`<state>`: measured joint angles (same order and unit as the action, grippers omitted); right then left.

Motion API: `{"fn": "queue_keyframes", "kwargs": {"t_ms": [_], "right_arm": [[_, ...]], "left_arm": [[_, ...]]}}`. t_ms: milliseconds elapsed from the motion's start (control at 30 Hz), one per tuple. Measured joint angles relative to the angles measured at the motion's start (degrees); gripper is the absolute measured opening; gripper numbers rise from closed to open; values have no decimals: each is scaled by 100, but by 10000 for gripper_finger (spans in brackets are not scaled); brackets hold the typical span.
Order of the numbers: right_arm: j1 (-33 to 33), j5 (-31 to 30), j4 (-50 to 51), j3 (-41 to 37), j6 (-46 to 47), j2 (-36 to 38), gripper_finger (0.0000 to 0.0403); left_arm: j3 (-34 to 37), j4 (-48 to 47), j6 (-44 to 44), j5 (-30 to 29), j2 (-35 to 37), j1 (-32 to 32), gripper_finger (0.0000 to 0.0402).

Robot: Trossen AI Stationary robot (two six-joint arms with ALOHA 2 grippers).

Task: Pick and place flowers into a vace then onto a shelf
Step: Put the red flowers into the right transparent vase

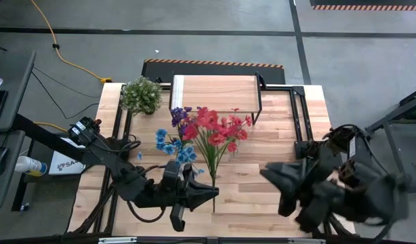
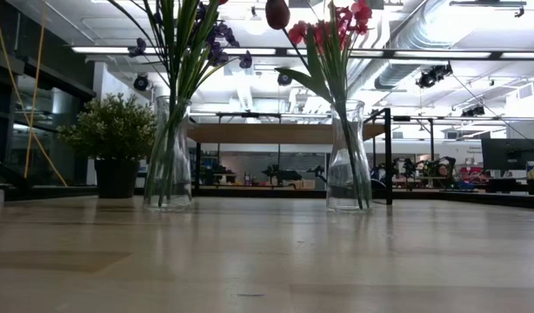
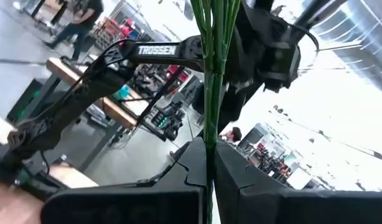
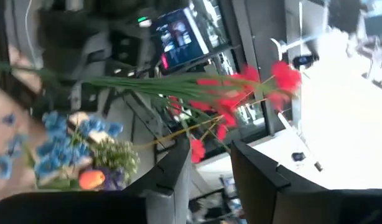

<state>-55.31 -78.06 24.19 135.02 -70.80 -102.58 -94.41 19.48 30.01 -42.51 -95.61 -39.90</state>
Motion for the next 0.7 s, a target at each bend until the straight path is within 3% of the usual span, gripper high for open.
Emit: {"fn": "queue_keyframes", "kwargs": {"t_ms": [233,700], "right_arm": [[2,377,-800,0,468,313,103],[7,846,-688,-7,3799,393,101]], "left_arm": [[-2,56,-450,4,0,-37,39],[-514,-388,-1799,120,11,-68,39]]}}
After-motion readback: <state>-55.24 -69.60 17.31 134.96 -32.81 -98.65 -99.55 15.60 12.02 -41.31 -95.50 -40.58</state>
